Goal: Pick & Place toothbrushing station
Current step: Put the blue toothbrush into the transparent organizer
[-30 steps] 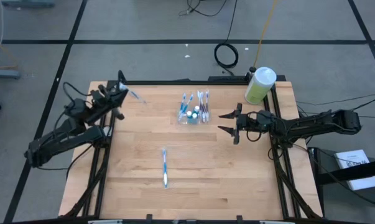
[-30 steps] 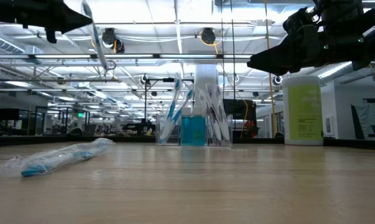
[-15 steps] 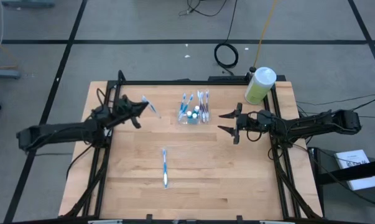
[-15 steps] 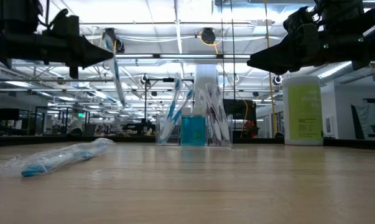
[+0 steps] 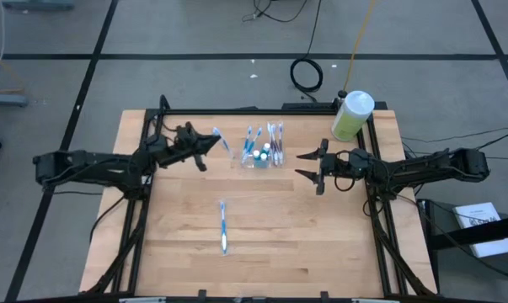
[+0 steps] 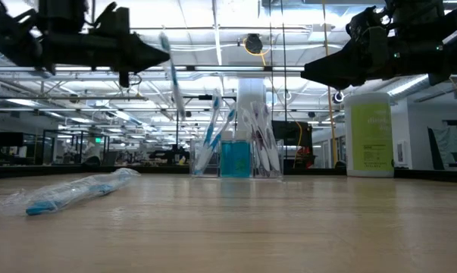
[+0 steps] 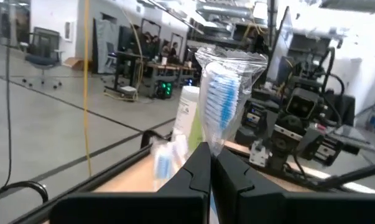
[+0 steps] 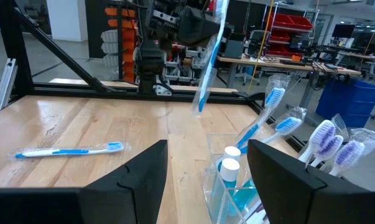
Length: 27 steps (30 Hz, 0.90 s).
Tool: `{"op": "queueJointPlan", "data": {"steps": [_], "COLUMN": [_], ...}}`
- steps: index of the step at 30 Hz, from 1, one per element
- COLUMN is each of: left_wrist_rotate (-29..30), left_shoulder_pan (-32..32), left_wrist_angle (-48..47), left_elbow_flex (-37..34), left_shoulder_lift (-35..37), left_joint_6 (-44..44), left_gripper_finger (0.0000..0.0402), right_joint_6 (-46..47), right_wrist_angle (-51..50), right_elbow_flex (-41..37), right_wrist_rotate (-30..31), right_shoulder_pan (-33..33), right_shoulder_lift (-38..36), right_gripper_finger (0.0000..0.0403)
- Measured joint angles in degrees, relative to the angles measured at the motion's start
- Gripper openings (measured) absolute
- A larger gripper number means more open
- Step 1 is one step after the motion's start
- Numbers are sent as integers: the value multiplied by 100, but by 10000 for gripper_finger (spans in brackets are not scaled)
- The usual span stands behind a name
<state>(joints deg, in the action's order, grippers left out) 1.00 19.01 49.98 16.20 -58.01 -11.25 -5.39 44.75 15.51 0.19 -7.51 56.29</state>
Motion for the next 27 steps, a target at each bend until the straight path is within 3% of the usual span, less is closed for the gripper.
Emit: {"op": "queueJointPlan", "data": {"steps": [10,27], "left_wrist_rotate": [-3,75], "left_shoulder_pan": [-128,6], "left_wrist_angle": [-81,-66], "left_elbow_flex": [985,1616], "left_shoulder_lift": [-1230,-2351], "left_joint_6": [584,497], "left_gripper_finger": [1,5], "right_joint_6": [-2,-8], "right_wrist_angle": [0,-41], "right_elbow_flex": [0,0], "right_wrist_rotate": [0,0], "right_shoulder_pan": [0,0], "right_shoulder_lift": [-2,-1], "right_gripper_finger": [212,212]}}
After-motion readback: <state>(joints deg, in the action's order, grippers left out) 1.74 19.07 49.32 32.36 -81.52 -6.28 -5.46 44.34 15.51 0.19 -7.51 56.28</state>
